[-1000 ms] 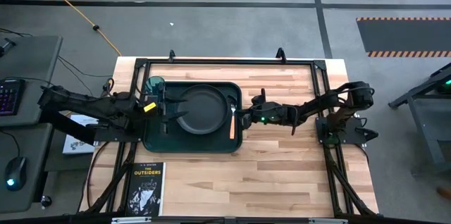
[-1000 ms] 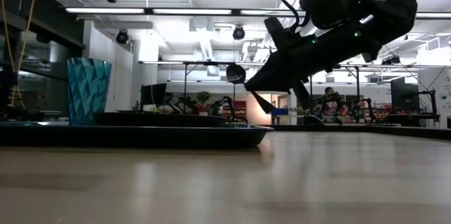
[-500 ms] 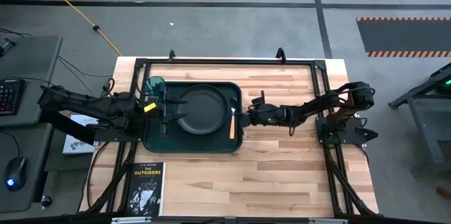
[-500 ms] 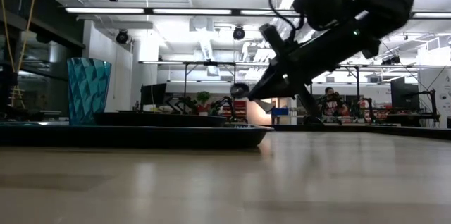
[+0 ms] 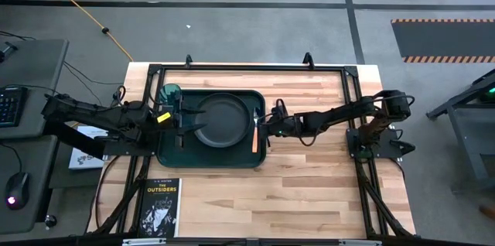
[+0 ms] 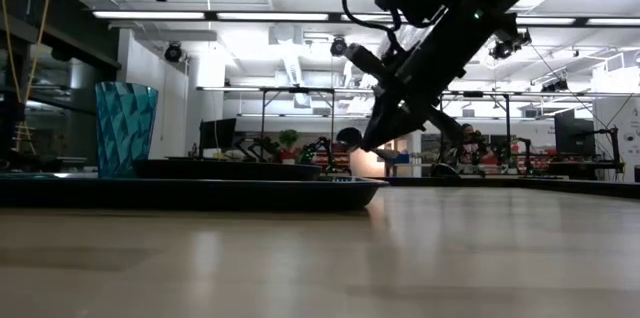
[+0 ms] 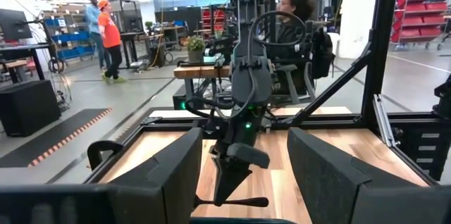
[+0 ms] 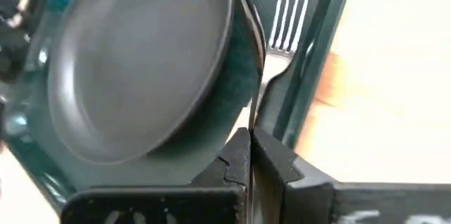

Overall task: Pick and place plate/cup/fork/spoon on tray
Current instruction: Put the black spoon on the black tray

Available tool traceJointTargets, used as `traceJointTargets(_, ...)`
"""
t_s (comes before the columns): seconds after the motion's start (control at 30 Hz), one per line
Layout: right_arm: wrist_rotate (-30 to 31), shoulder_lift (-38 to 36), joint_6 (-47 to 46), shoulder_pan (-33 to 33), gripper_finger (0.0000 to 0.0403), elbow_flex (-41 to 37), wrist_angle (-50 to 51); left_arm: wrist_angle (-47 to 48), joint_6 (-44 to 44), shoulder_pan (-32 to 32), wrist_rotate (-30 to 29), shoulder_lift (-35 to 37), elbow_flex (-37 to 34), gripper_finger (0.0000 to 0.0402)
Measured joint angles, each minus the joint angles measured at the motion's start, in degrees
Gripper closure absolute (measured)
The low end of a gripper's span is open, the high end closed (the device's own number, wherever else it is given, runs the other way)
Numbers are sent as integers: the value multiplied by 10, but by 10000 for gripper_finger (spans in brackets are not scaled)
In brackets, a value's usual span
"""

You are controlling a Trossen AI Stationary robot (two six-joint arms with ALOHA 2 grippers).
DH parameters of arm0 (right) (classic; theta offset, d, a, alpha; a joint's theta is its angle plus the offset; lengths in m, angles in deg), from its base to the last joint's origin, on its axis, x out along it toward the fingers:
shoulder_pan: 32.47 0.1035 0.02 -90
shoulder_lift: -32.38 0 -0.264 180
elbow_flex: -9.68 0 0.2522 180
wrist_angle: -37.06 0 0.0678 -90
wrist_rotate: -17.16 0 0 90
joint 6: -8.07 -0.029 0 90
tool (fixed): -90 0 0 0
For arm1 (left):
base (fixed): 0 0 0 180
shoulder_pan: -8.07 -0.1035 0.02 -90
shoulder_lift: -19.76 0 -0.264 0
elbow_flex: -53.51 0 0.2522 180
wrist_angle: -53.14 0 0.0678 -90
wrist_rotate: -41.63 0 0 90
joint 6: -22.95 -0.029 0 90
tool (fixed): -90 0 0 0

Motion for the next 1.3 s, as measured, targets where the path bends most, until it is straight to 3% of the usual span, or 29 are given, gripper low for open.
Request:
traceJointTargets(0.47, -19, 27, -91, -7, 403, 2, -34, -5, -1, 0, -1, 0, 11, 200)
traceJointTargets(0.77, -31, 75, -116, -15, 403, 2, -134, -5, -1, 0, -1, 0, 11, 200)
traceJointTargets(1.07, 7, 81, -132, -14, 403, 2, -146, -4, -1, 0, -1, 0, 11, 200)
traceJointTargets(1.3, -2, 122, -161, -10, 403, 1, -177, -7, -10, 0, -1, 0, 11, 200)
